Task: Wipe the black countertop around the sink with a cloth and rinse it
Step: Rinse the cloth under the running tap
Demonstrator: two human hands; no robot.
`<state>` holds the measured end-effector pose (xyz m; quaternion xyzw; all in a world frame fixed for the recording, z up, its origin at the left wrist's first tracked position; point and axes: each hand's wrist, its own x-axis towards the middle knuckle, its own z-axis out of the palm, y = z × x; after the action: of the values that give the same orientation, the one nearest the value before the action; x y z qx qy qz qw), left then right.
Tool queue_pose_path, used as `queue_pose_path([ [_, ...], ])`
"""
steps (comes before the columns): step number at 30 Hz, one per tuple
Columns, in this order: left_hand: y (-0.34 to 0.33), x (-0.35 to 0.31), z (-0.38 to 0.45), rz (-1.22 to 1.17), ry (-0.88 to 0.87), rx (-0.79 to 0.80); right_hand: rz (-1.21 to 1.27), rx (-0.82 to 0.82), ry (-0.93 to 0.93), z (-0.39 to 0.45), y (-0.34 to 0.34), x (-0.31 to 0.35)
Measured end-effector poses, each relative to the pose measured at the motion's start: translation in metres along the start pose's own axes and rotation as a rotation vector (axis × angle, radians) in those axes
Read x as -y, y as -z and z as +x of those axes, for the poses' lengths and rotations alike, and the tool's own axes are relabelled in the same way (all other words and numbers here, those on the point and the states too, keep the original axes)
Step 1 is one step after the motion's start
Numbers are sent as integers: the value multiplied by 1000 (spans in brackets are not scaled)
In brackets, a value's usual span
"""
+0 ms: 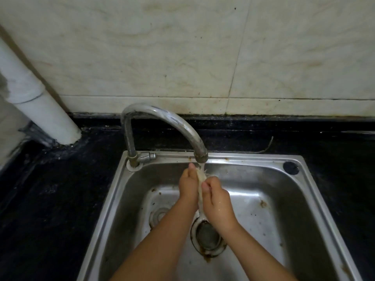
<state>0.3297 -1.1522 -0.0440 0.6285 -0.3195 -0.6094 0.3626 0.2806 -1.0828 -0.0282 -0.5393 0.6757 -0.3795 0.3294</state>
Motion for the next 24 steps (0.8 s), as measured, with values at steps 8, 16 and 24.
queue_pose_path([
  [8,2,15,-16,57,77,102,-226,31,-129,30,3,-34],
  [16,18,6,-10,25,-68,10,83,-89,74,3,10,-15],
  [24,-2,8,-19,-47,27,187,-102,3,-141,22,8,-22],
])
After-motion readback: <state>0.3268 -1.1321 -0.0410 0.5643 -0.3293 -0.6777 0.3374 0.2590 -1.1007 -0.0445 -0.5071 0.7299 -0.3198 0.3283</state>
